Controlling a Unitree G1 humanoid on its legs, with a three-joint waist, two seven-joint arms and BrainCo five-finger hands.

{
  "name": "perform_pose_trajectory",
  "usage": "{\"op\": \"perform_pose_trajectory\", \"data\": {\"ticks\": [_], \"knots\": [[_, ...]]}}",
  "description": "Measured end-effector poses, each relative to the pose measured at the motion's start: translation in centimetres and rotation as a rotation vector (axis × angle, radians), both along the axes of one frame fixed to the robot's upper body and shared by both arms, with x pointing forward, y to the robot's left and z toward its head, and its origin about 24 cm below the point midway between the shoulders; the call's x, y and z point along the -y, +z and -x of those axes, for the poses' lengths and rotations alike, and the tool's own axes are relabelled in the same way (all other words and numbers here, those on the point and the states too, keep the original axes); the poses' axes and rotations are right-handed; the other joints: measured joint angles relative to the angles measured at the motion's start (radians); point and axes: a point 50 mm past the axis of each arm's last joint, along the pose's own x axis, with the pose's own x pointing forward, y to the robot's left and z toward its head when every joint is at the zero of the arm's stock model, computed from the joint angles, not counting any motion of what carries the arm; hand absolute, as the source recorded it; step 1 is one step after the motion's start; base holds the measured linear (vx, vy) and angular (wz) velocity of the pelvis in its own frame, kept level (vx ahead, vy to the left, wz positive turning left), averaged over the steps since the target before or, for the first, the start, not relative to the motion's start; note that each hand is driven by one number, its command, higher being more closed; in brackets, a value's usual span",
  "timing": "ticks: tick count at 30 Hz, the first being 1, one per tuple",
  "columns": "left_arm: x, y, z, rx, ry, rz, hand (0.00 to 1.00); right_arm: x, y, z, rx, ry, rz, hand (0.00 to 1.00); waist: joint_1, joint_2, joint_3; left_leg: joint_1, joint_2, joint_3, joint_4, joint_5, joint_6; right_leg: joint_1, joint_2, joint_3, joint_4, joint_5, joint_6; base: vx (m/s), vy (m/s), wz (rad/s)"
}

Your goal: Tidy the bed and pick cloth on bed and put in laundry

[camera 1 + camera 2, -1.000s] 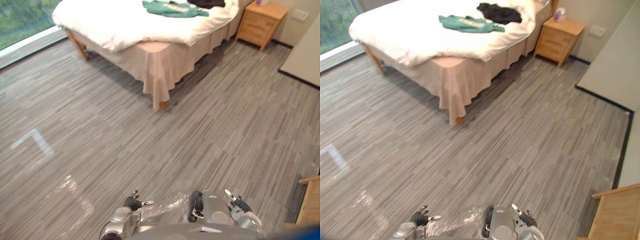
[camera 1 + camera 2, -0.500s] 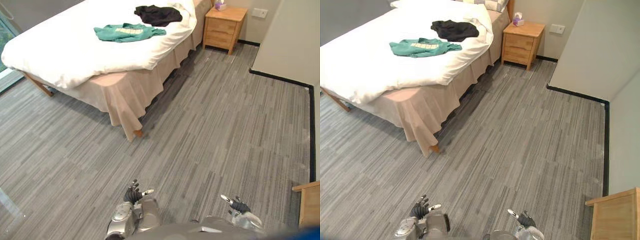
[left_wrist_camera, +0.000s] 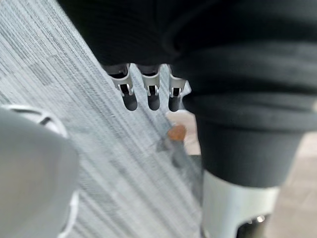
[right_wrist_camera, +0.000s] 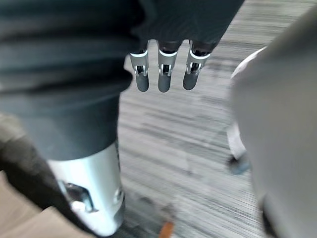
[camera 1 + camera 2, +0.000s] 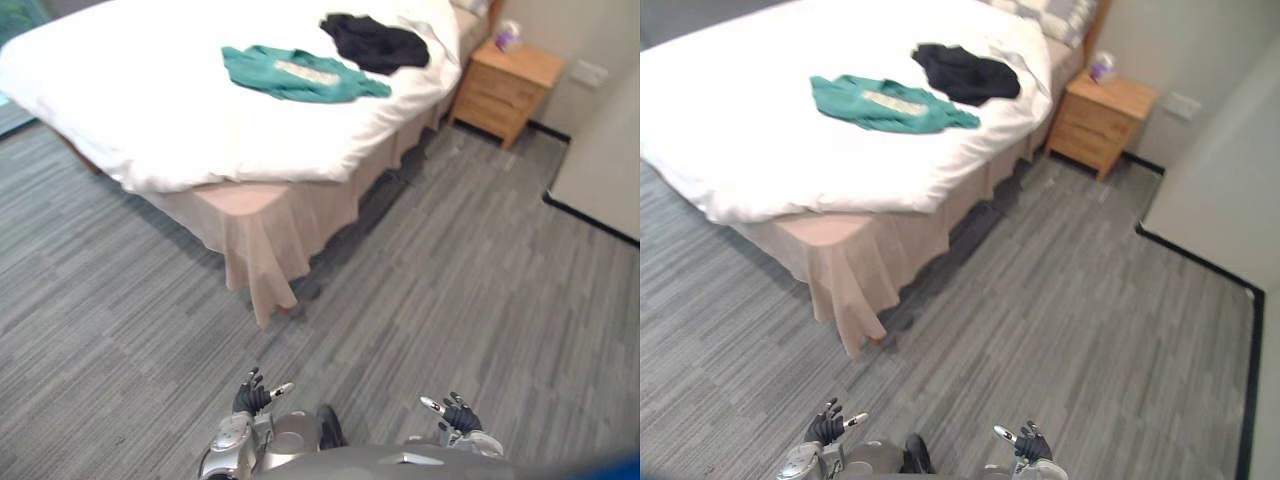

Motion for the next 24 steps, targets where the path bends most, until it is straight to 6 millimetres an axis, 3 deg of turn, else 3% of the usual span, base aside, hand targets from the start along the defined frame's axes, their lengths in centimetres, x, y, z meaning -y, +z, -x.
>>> {"op": "perform_pose_trajectory", "data": {"ticks": [3, 6, 8, 10, 11, 12, 14, 15, 17, 19, 21, 24], "knots": [[0.0, 0.1, -0.3, 0.007, 0.005, 0.005, 0.0, 0.4, 0.2, -0.2, 0.03, -0.041, 0.0, 0.0, -0.008, -0.003, -0.005, 0.067, -0.002, -0.129, -0.04, -0.01, -0.029, -0.134, 0.0, 0.009, -0.139, -0.086, -0.014, 0.28, -0.086, 1.31], [0.4, 0.2, -0.9, 0.031, 0.027, 0.033, 0.0, 0.6, 0.3, 0.0, 0.042, -0.107, -0.022, 0.0, -0.023, -0.001, -0.006, 0.099, 0.015, -0.276, -0.044, -0.027, -0.051, -0.175, 0.022, 0.055, -0.516, -0.085, -0.01, 0.29, -0.196, 1.61], [0.8, 0.4, -1.2, 0.047, 0.036, 0.046, 0.0, 0.5, 0.3, -0.2, 0.05, -0.121, -0.037, 0.0, -0.019, 0.004, -0.008, 0.105, 0.037, -0.381, -0.024, -0.069, -0.086, -0.184, 0.044, 0.153, -0.824, 0.016, -0.017, 0.4, -0.331, 1.31], [0.6, 0.5, -1.1, 0.057, 0.06, 0.048, 0.0, 0.0, 0.3, -0.6, 0.056, -0.091, -0.049, 0.0, -0.008, 0.001, -0.012, 0.116, 0.056, -0.416, 0.003, -0.114, -0.125, -0.184, 0.06, 0.184, -0.903, 0.066, -0.026, 0.52, -0.467, 0.78], [0.5, 0.4, -0.9, 0.058, 0.088, 0.052, 0.0, -0.3, 0.3, -0.8, 0.061, -0.062, -0.06, 0.0, -0.003, -0.001, -0.019, 0.141, 0.088, -0.437, 0.015, -0.151, -0.161, -0.173, 0.079, 0.192, -0.886, 0.157, -0.046, 0.62, -0.527, 0.68], [1.0, 0.3, -0.6, 0.047, 0.096, 0.067, 0.0, 0.2, 0.4, -1.1, 0.07, -0.046, -0.044, 0.0, -0.001, 0.041, -0.025, 0.151, 0.129, -0.428, 0.017, -0.15, -0.182, -0.167, 0.109, 0.157, -0.85, 0.118, -0.074, 0.53, -0.427, 0.55], [1.9, 0.1, -0.3, 0.041, 0.103, 0.09, 0.0, 0.4, 0.7, -2.1, 0.076, 0.007, -0.023, 0.0, -0.005, 0.066, -0.028, 0.127, 0.183, -0.388, 0.089, -0.087, -0.237, -0.138, 0.134, 0.097, -0.814, 0.057, -0.115, 0.48, -0.377, 0.55], [1.9, 0.1, -0.4, 0.044, 0.103, 0.09, 0.0, 0.3, 0.7, -2.2, 0.073, 0.017, -0.027, 0.0, -0.004, 0.067, -0.027, 0.108, 0.191, -0.387, 0.135, -0.077, -0.239, -0.122, 0.138, 0.083, -0.822, 0.049, -0.123, 0.53, -0.464, 0.74], [1.4, 0.4, -0.7, 0.067, 0.13, 0.085, 0.0, -0.2, 0.5, -2.2, 0.043, 0.073, -0.037, 0.0, 0.0, 0.056, -0.015, -0.059, 0.264, -0.331, 0.531, 0.015, -0.247, 0.018, 0.159, 0.017, -0.897, 0.005, -0.146, 0.37, -0.347, 0.76], [1.3, 0.5, -0.8, 0.074, 0.119, 0.082, 0.0, -0.3, 0.4, -1.9, 0.017, 0.077, -0.045, 0.0, 0.007, 0.061, -0.006, -0.106, 0.311, -0.231, 0.628, -0.014, -0.247, 0.12, 0.169, -0.024, -0.956, -0.002, -0.153, 0.26, -0.25, 0.44], [1.5, 0.5, -0.8, 0.077, 0.104, 0.083, 0.0, -0.2, 0.4, -2.2, 0.01, 0.086, -0.046, 0.0, 0.011, 0.067, -0.007, -0.136, 0.307, -0.15, 0.555, -0.036, -0.244, 0.173, 0.169, -0.029, -1.009, -0.004, -0.148, 0.2, -0.169, 0.1], [1.5, 0.5, -0.9, 0.075, 0.091, 0.086, 0.0, -0.2, 0.3, -2.2, -0.009, 0.105, -0.041, 0.0, 0.01, 0.073, -0.007, -0.155, 0.255, -0.128, 0.222, -0.015, -0.243, 0.186, 0.168, -0.015, -1.042, -0.009, -0.133, 0.2, -0.007, -0.16]]}}
